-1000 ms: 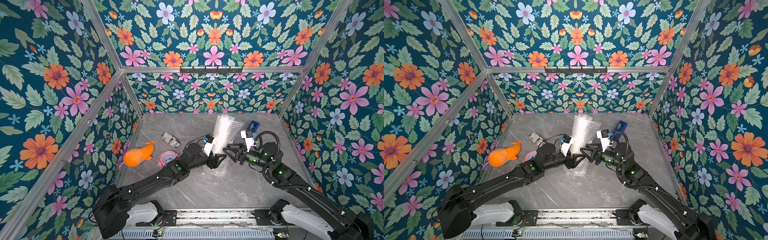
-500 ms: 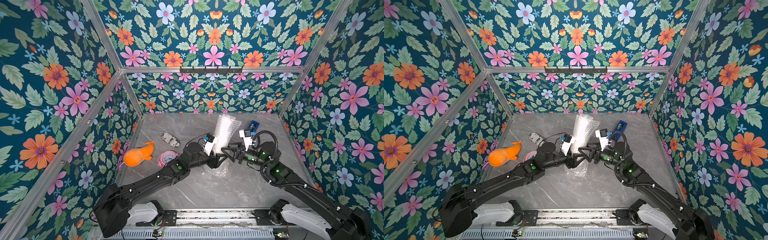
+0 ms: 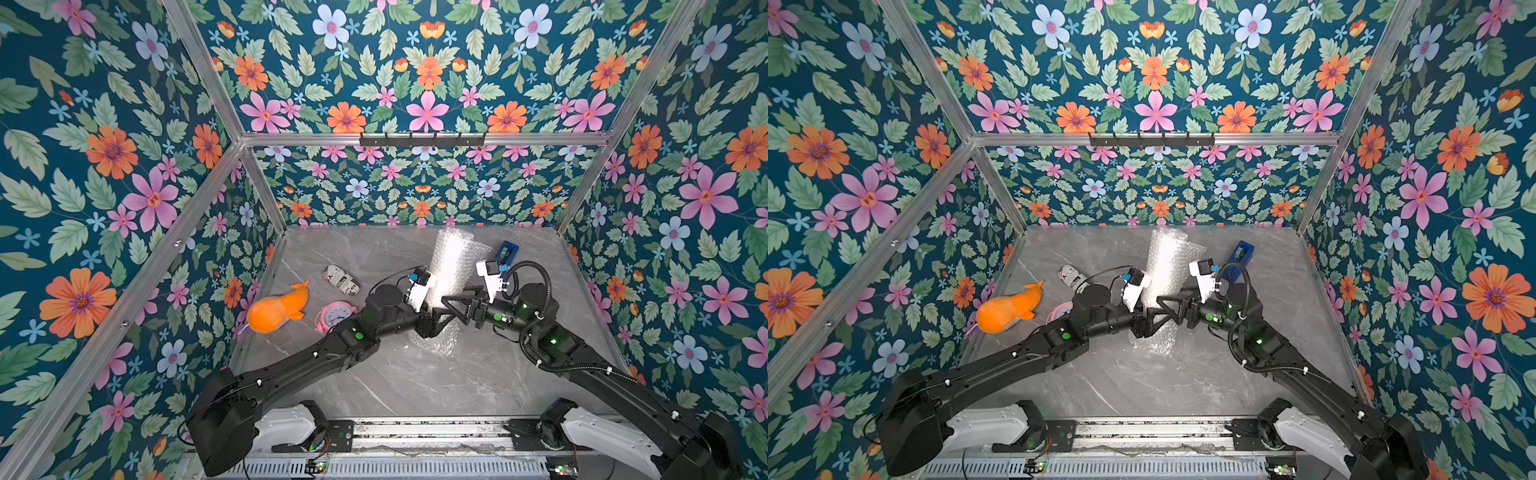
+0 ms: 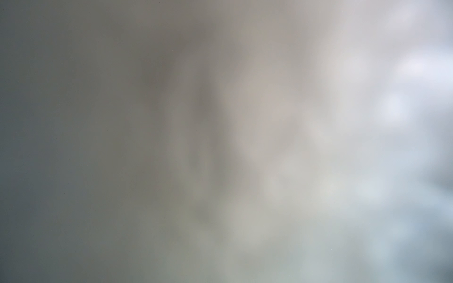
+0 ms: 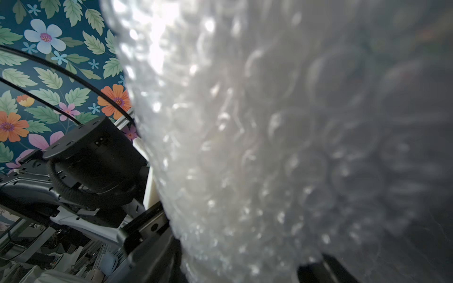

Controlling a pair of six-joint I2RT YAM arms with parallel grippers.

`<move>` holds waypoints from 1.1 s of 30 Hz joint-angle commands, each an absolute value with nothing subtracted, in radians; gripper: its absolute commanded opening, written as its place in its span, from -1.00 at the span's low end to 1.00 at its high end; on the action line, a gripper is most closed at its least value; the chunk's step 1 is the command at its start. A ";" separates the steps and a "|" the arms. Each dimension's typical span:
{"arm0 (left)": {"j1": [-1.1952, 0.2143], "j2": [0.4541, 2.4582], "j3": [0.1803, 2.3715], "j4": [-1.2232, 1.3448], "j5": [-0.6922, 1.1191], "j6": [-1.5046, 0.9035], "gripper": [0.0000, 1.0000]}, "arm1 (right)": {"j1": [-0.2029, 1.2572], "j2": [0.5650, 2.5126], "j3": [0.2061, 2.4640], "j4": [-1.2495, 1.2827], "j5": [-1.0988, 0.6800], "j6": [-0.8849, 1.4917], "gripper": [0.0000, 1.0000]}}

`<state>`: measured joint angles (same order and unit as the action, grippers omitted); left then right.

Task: Wrap vases in bubble wrap
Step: Pick up the vase from the center of the board.

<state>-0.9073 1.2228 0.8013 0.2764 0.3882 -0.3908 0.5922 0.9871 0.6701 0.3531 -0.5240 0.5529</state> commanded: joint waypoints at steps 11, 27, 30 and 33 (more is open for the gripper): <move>-0.945 1.200 0.828 0.557 0.679 -0.454 -1.00 | 0.592 1.065 0.665 0.718 -0.794 0.661 0.46; -0.989 1.212 0.843 0.789 0.849 -0.583 -1.00 | 0.522 1.116 0.632 1.235 -1.070 0.972 0.41; -1.001 1.220 0.854 0.804 0.865 -0.588 -1.00 | 0.522 1.150 0.645 1.332 -1.094 1.038 0.28; -1.002 1.221 0.860 0.806 0.871 -0.588 -1.00 | 0.522 1.186 0.657 1.423 -1.116 1.113 0.18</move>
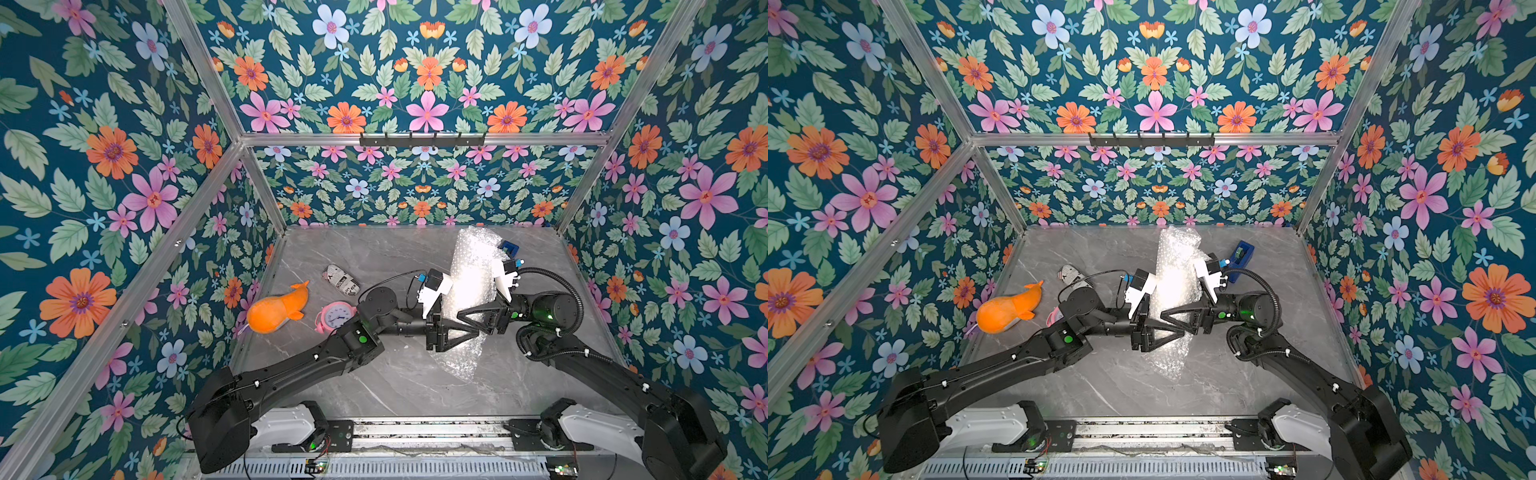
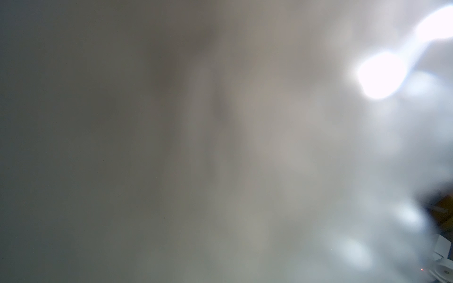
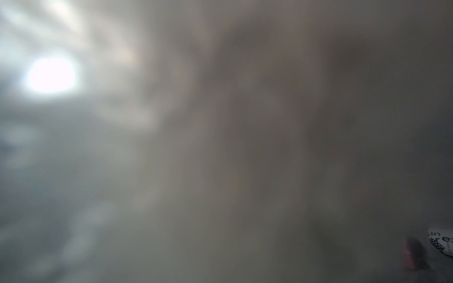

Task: Wrap vases in bubble wrap
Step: Pick up the vase from the center of the board.

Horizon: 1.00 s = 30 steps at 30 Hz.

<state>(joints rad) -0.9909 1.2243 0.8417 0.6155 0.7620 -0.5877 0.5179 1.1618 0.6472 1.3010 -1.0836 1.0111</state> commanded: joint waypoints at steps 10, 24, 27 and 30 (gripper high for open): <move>-1.002 1.146 0.855 0.536 0.704 -0.389 0.13 | 0.522 1.142 0.656 1.247 -1.086 1.002 -0.49; -1.003 0.991 0.739 0.385 0.135 -0.277 0.99 | 0.574 0.990 0.788 0.281 -0.590 0.463 -0.66; -1.002 0.990 0.720 0.397 0.020 -0.313 0.99 | 0.629 1.010 0.846 0.149 -0.418 0.399 -0.65; -1.008 1.006 0.707 0.408 0.001 -0.321 0.99 | 0.631 1.034 0.868 0.117 -0.349 0.422 -0.66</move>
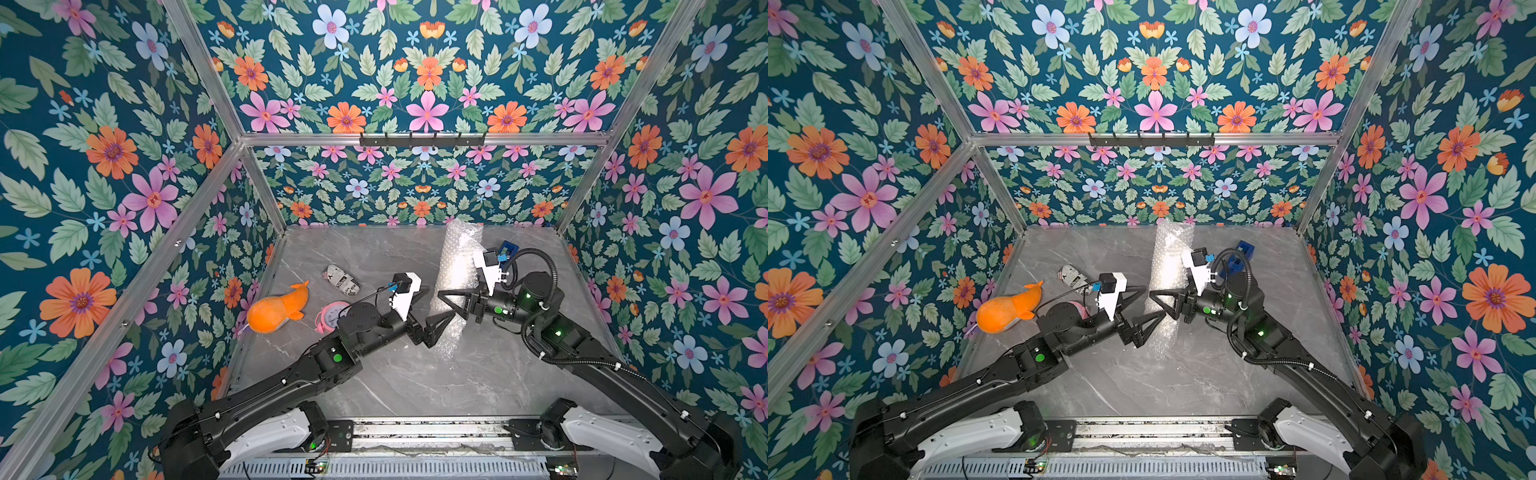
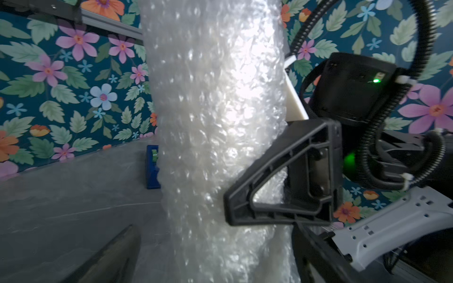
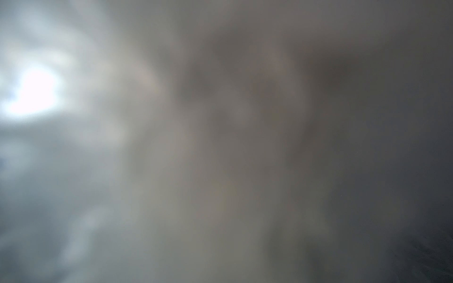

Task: Wrap vases in bubble wrap
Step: Pick up the vase from the center of the board.

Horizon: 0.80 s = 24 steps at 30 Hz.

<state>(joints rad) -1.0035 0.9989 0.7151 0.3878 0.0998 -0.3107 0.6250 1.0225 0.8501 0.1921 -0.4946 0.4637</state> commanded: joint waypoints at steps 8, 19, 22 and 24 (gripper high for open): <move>-1.008 1.052 0.720 0.408 0.132 -0.271 0.99 | 0.643 1.048 0.886 0.148 -0.332 0.460 -0.67; -1.009 1.063 0.688 0.424 0.114 -0.259 0.99 | 0.662 1.059 0.924 0.166 -0.344 0.517 -0.69; -1.009 1.088 0.709 0.438 0.127 -0.265 0.99 | 0.675 1.067 0.924 0.171 -0.332 0.526 -0.70; -1.009 1.104 0.725 0.425 0.116 -0.262 0.99 | 0.685 1.069 0.928 0.173 -0.322 0.528 -0.70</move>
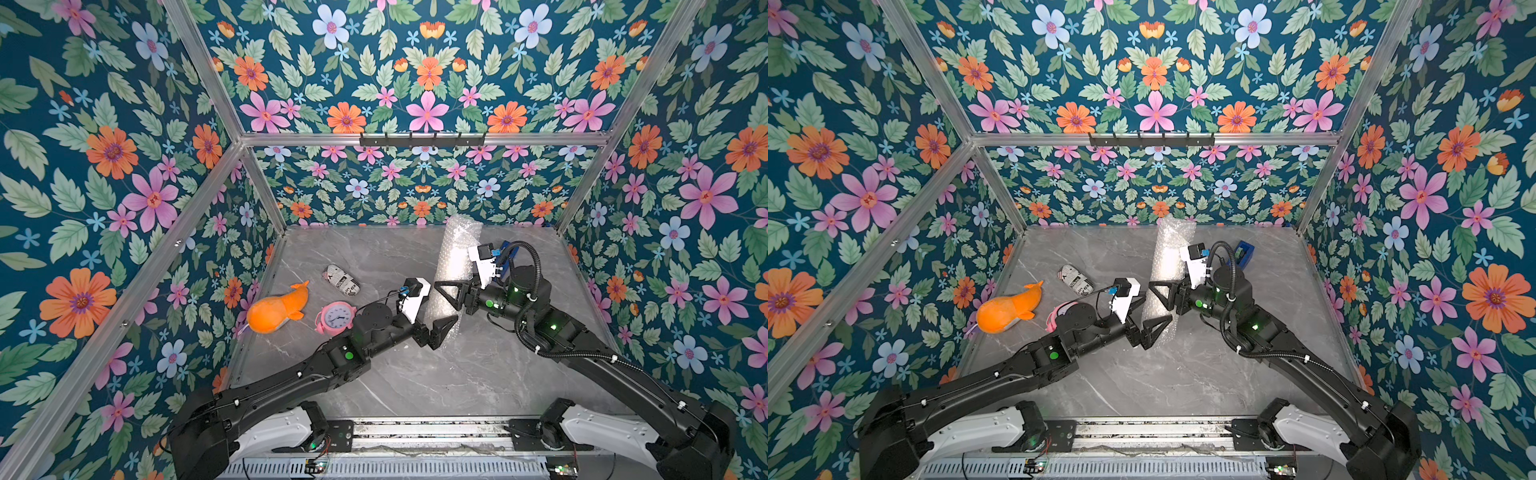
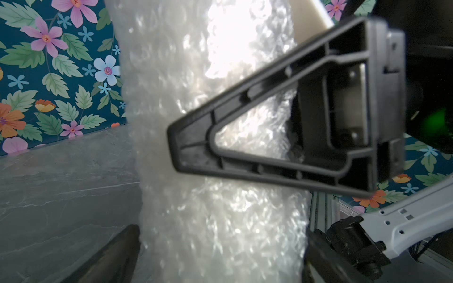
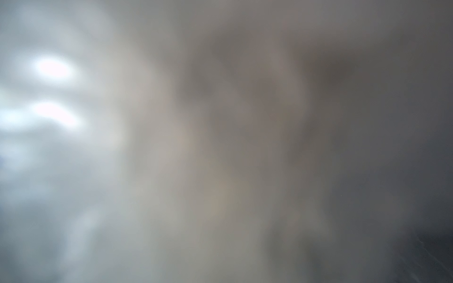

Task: Wrap vases in bubble wrap
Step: Pick up the vase from the center of the board.

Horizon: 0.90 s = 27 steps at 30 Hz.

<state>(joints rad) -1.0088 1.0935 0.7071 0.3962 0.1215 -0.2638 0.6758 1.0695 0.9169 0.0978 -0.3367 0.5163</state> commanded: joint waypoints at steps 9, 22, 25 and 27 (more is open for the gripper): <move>-1.009 1.151 0.727 0.413 0.077 -0.264 0.99 | 0.712 1.069 0.937 0.163 -0.282 0.556 -0.73; -1.008 1.180 0.729 0.446 0.041 -0.278 0.57 | 0.782 1.095 0.950 0.170 -0.203 0.617 -0.77; -1.008 1.186 0.731 0.448 0.064 -0.277 0.18 | 0.782 1.097 0.951 0.172 -0.199 0.624 -0.79; -1.009 1.188 0.735 0.434 0.069 -0.280 -0.04 | 0.783 1.096 0.949 0.177 -0.196 0.630 -0.79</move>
